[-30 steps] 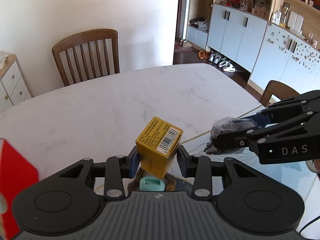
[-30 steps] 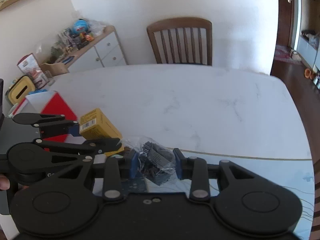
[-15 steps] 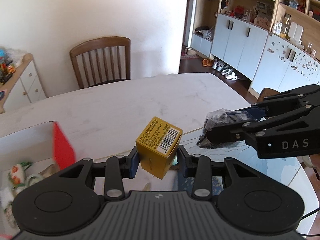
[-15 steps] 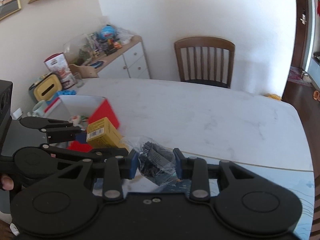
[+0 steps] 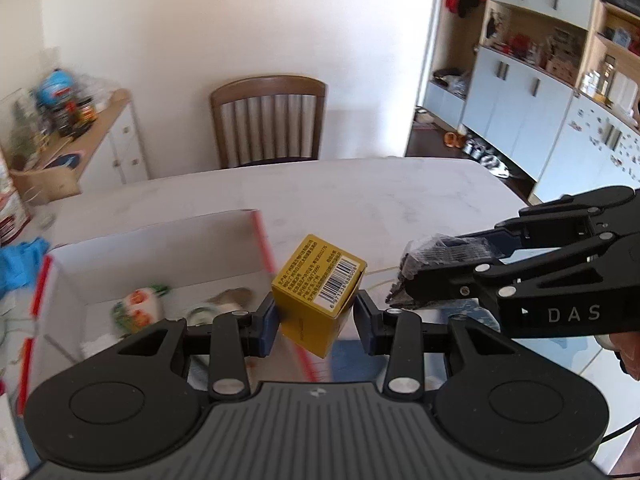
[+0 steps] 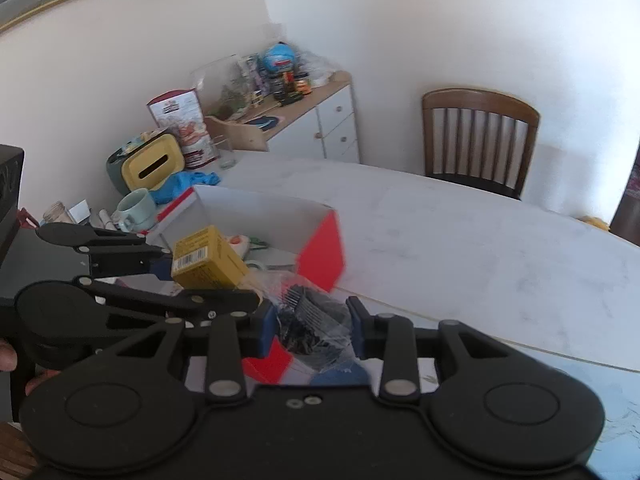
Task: Organize objects
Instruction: 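Carry the yellow box and black bag over the red box and lower them, then open both grippers to drop the yellow box and black bag in the box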
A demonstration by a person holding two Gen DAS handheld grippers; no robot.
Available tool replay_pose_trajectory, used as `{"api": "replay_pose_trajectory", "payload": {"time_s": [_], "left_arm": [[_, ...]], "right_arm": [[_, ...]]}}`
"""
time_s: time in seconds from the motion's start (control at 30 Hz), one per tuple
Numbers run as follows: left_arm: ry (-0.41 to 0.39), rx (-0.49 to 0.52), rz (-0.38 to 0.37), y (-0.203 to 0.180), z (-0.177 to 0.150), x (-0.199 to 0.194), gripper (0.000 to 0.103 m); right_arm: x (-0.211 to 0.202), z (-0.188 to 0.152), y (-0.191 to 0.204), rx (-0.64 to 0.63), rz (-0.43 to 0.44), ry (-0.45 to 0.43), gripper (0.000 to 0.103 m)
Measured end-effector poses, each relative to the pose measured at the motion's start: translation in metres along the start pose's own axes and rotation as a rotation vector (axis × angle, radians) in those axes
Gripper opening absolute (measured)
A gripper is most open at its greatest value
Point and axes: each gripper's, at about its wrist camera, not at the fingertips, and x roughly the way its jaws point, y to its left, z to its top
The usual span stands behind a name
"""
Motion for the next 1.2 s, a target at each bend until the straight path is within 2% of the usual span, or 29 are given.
{"api": "replay_pose_trajectory", "payload": {"time_s": [0.4,0.67,0.93,1.2], "left_arm": [[0.012,-0.047,0.070,0.091,-0.021,-0.013,0.038],[0.040,-0.063,0.133,0.144,-0.027,-0.003,0.038],[0.091,-0.059,0.181,0.177,-0.032,0.027,0.038],[0.139,-0.043,0.174,0.193,-0.029,0.058,0.038]], "right_arm": [[0.058,0.021,0.061,-0.047,0.010,0.034,0.034],[0.101,0.031,0.076,-0.053,-0.021,0.069,0.034],[0.143,0.034,0.083,-0.042,-0.057,0.119,0.035],[0.182,0.051,0.096,-0.073,-0.081,0.128,0.035]]}}
